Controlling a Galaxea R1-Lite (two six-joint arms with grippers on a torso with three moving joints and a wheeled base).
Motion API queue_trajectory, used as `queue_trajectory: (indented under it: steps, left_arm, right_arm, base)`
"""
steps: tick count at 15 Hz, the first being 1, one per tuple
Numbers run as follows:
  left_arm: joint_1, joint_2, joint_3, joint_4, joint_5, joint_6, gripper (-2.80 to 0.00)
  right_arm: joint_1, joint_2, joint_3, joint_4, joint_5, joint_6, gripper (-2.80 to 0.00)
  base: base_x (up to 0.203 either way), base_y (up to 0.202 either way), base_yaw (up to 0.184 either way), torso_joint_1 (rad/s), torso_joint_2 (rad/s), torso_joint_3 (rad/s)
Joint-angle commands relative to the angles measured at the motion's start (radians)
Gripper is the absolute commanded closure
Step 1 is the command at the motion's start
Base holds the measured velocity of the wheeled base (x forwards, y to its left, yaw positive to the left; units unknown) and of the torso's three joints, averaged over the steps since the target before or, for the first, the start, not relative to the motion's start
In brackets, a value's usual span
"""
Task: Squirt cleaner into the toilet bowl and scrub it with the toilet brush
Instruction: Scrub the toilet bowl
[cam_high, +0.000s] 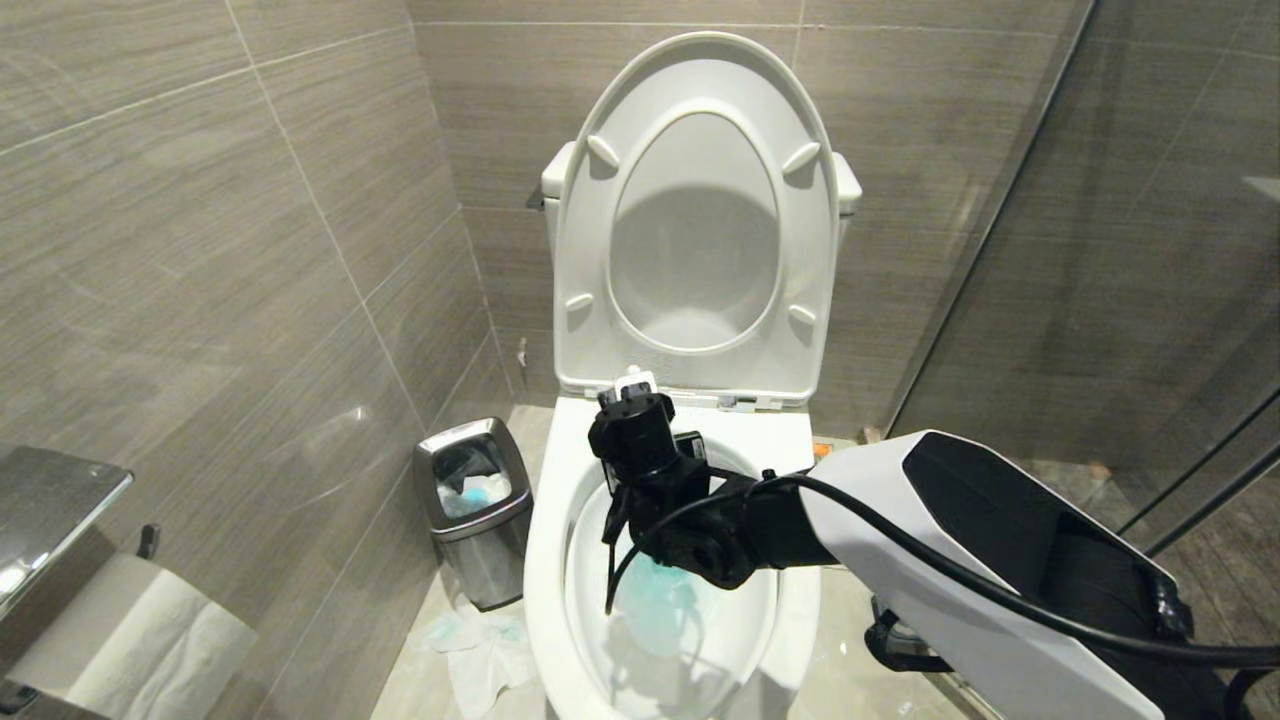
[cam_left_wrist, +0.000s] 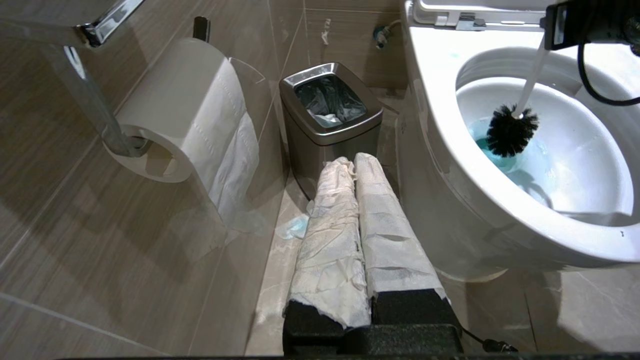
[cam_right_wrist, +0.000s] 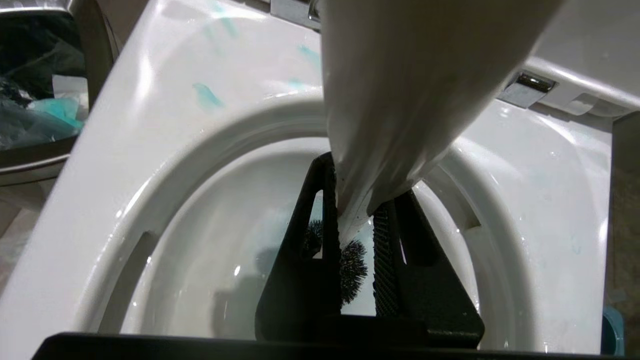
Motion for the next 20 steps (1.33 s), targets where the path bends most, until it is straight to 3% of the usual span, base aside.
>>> queue_trajectory:
  steps: [1,7,14,20]
  left_arm:
    - [0.0,0.001,0.0,0.0,0.0,0.0,0.0]
    - [0.0,0.001,0.0,0.0,0.0,0.0,0.0]
    - [0.0,0.001,0.0,0.0,0.0,0.0,0.0]
    - [0.0,0.001,0.0,0.0,0.0,0.0,0.0]
  right_arm:
    - [-0.002,0.038,0.004,-0.002,-0.001,0.001,0.0]
    - [-0.005,0.117,-0.023,-0.002,0.006,0.004,0.0]
    - [-0.002,-0.105,0.039,0.004,0.001,0.0,0.0]
    - [-0.001,0.008,0.035,0.004,0.003,0.005,0.0]
  base:
    - [0.0,0.0,0.0,0.0,0.0,0.0]
    - [0.0,0.0,0.0,0.0,0.0,0.0]
    - [0.0,0.0,0.0,0.0,0.0,0.0]
    - [0.0,0.0,0.0,0.0,0.0,0.0]
